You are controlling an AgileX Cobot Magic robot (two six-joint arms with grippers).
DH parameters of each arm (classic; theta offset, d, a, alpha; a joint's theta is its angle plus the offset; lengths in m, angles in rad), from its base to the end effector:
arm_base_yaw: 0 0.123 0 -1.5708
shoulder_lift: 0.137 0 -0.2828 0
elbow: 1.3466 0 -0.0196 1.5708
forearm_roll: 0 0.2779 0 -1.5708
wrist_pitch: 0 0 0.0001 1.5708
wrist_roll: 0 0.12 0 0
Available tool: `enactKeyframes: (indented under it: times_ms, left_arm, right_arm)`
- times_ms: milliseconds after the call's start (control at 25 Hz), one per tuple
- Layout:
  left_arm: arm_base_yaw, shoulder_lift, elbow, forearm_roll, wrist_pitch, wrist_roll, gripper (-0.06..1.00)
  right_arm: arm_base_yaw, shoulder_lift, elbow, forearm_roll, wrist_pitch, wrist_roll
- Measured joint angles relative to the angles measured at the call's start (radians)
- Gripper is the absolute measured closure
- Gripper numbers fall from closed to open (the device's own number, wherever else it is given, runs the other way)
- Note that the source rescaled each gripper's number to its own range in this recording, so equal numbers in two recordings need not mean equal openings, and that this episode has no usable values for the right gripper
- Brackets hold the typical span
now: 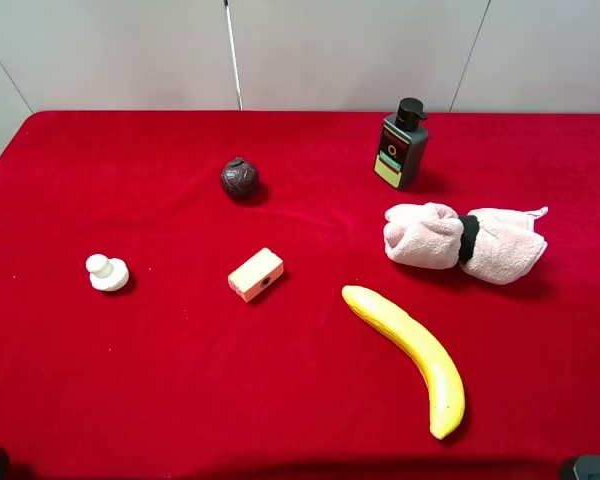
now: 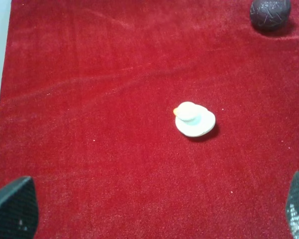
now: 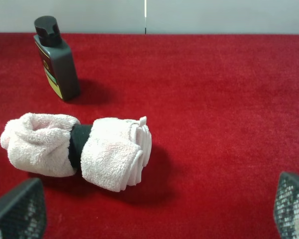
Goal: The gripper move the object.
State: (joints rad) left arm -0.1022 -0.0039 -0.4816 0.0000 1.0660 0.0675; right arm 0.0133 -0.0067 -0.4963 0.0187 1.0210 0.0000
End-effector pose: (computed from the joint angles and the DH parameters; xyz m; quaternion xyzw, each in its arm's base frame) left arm 0.0480 -0.0049 0.2707 0.0727 0.8553 -0.0089 0.5130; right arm 0.0485 0.0026 0.2805 -0.0058 0.8418 0.0129 0.5395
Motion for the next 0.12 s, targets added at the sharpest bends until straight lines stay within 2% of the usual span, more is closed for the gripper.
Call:
enactKeyframes:
  times_ms: [120]
  left_arm:
    - [0.0,0.0,0.0,0.0,0.0,0.0,-0.06]
  right_arm:
    - [0.0,0.0,0.0,0.0,0.0,0.0]
